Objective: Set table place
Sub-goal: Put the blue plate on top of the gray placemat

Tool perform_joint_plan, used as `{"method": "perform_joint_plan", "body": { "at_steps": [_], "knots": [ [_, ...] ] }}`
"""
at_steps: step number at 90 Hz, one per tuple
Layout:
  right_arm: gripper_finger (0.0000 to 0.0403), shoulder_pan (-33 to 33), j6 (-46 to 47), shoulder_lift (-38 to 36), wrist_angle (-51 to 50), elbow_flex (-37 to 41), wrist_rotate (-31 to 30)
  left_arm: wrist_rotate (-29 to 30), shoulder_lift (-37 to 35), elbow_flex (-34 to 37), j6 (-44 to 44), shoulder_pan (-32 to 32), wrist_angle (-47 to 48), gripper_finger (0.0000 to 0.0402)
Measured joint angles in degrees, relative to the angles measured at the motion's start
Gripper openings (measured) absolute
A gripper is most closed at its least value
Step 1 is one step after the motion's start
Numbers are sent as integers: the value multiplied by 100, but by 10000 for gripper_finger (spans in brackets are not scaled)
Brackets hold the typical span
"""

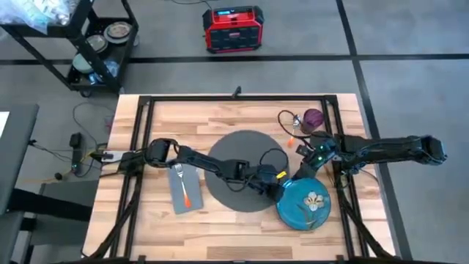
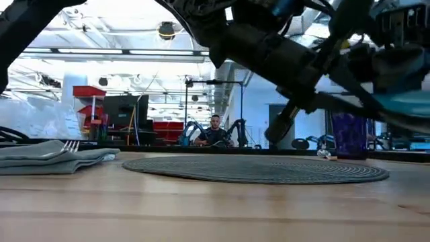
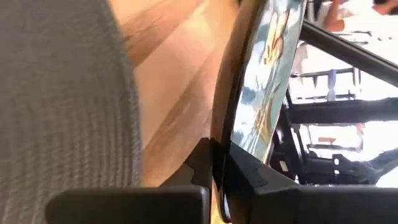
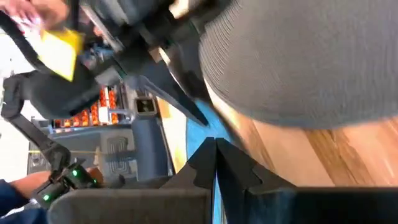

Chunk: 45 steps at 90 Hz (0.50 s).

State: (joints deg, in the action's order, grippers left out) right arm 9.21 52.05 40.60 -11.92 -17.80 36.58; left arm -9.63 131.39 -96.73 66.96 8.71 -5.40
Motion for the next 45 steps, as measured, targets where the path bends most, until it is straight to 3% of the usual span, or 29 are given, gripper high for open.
{"method": "perform_joint_plan", "body": {
  "at_steps": [24,45],
  "knots": [
    [0,211,-137,-127,-24,-456,74,-636,-15,-15,221,18,-466,1],
    [0,645,-458,-131,-86,-962,328,-1276,-356,-16,141,-127,-262,1]
  ]
}}
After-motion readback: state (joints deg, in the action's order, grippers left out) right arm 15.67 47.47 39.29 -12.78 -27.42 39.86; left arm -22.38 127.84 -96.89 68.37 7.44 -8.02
